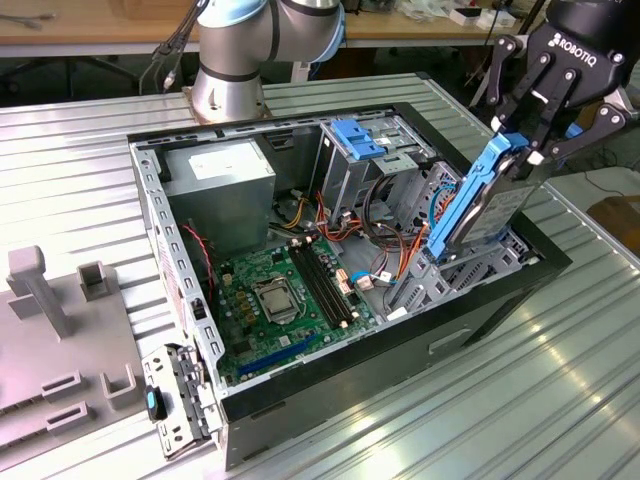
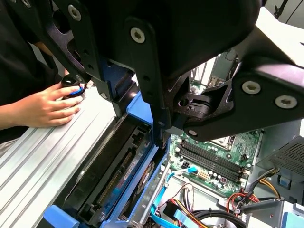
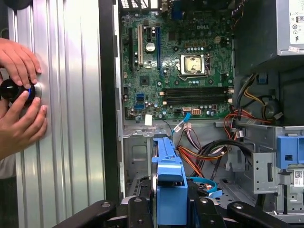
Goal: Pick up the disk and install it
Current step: 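Insert the disk into the insertion slot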
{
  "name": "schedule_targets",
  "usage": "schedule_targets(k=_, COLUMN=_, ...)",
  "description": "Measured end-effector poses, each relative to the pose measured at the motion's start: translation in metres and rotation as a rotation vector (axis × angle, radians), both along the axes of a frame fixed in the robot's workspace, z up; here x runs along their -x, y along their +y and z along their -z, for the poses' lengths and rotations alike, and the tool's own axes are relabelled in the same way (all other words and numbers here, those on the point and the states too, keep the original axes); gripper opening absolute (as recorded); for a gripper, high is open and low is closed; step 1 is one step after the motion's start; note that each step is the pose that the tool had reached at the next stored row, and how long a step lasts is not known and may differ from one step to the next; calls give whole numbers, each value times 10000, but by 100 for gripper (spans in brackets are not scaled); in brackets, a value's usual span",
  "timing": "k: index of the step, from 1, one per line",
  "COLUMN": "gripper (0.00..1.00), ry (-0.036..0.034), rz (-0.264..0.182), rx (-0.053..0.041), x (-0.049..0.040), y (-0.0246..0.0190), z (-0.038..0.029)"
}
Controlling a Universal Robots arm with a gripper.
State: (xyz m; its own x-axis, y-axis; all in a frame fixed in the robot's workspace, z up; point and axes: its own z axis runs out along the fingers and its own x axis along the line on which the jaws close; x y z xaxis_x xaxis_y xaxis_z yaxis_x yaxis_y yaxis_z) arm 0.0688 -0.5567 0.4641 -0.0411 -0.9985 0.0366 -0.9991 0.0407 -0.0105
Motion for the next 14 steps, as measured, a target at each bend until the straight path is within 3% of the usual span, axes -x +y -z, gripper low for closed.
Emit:
schedule_targets(k=1, gripper=37, ry=-7, rz=-1, rx=0, x=0, y=0, z=-25)
schedule_targets(k=14, gripper=37, ry=-7, rz=-362, rx=-2, x=0, y=1, z=-19)
